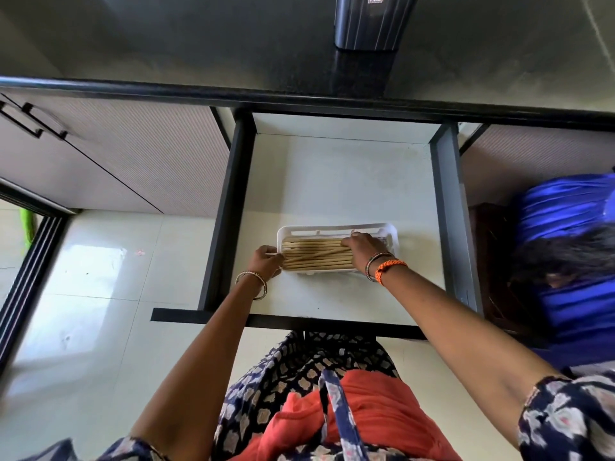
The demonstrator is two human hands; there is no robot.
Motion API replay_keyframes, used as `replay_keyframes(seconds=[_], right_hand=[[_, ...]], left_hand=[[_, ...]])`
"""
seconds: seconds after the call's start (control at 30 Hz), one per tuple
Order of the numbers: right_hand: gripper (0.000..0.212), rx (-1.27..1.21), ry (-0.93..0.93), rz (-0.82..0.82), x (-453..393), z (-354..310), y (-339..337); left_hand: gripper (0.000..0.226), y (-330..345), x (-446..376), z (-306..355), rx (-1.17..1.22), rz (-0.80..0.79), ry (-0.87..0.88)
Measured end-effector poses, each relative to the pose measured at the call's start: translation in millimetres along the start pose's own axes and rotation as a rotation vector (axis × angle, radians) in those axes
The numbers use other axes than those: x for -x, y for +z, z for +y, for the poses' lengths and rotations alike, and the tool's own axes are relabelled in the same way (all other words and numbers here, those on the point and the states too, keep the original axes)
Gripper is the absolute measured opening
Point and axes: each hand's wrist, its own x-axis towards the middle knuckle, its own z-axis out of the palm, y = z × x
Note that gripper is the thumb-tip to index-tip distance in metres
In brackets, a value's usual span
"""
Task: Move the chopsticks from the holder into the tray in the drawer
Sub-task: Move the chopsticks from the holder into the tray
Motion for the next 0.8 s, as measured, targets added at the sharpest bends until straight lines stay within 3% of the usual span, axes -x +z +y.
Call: replay_keyframes(seconds=[0.1,0.2,0.47,0.6,0.7,0.8], right_hand=[[0.05,0.035,0.025,0.014,3.7,-0.7,-0.8],[0.039,0.031,0.064,-0.03,5.1,-5.9,2.7],[0.031,0.041,0.128,-0.044,5.3,-12.1,-7.7],[0.028,0.019,0.194,0.135,1.7,-7.2,-41.0],[0.024,-0.144,0.237,0.318,-9.6,-0.6,-82.1],[0.024,-0.279,0.251,0.488,-27.3,9.8,-136.0]], left_hand=[[0.052,0.8,-2.7,1.1,0.055,0.021,-0.066],[0.063,1.9,-2.0,2.1,0.065,0.034,-0.088],[0.049,0.9,6.0,9.1,0.131,0.091,-0.117],[0.039,-0.7,12.4,25.9,-0.062,0.191,-0.027],[0.027,4.7,12.5,63.6,-0.125,0.301,0.179],[0.021,17.0,2.5,121.6,-0.121,0.291,0.365]])
